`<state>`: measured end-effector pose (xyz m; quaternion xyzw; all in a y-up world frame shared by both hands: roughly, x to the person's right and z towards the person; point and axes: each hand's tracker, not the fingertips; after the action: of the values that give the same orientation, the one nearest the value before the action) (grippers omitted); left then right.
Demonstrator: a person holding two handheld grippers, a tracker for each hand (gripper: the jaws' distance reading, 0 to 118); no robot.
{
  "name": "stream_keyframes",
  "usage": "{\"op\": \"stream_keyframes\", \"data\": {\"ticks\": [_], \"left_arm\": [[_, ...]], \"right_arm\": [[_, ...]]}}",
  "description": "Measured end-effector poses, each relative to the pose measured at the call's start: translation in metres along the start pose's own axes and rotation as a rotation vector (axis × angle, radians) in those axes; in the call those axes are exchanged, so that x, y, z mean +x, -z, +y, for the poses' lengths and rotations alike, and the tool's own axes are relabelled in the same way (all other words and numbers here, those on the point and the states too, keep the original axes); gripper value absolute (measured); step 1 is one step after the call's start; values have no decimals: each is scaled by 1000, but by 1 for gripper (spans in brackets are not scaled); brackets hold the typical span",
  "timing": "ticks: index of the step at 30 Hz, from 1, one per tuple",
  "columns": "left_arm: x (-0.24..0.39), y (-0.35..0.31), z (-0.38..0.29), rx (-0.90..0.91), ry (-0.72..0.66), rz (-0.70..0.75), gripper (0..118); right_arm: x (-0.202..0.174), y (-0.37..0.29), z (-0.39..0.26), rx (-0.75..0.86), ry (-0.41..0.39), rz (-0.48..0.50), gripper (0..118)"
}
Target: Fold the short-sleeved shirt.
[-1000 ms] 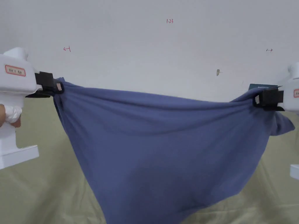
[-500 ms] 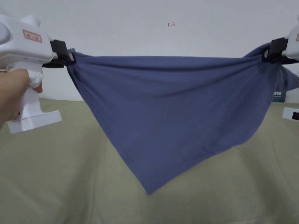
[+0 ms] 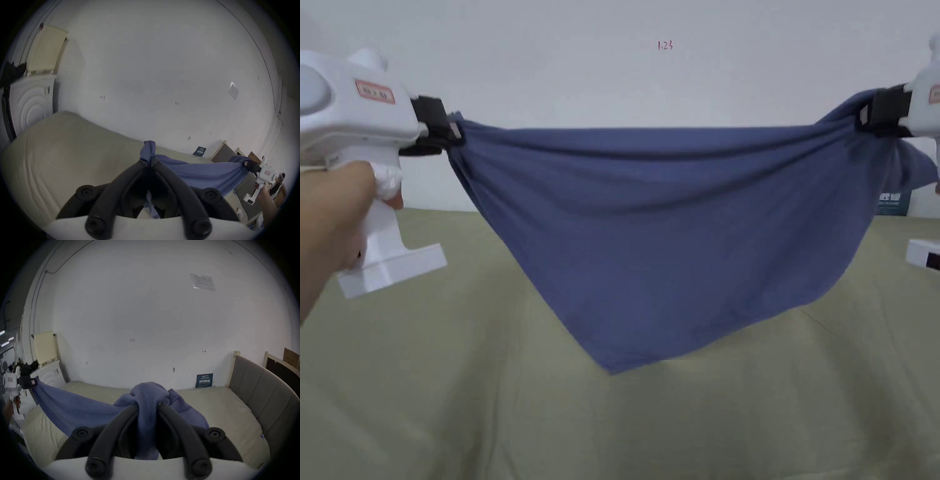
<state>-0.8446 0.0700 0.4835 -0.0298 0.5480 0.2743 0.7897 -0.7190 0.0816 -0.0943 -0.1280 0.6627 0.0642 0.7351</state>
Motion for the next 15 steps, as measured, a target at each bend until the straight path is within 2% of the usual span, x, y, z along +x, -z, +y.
{"op": "stream_keyframes", "data": {"ticks": [2, 6, 10, 15], "left_arm": [[-14, 4, -23, -35, -57, -20, 3], [-35, 2, -58, -75, -70, 0, 3], [-42, -27, -101, -100, -108, -28, 3], [-52, -57, -139, -148, -71, -52, 3]], "right_arm": [[3, 0, -25, -9, -9, -8, 10], [11, -4, -61, -56, 20, 25, 10], [11, -33, -91, -94, 27, 27, 10], [21, -70, -135, -120, 48, 45, 10]]}}
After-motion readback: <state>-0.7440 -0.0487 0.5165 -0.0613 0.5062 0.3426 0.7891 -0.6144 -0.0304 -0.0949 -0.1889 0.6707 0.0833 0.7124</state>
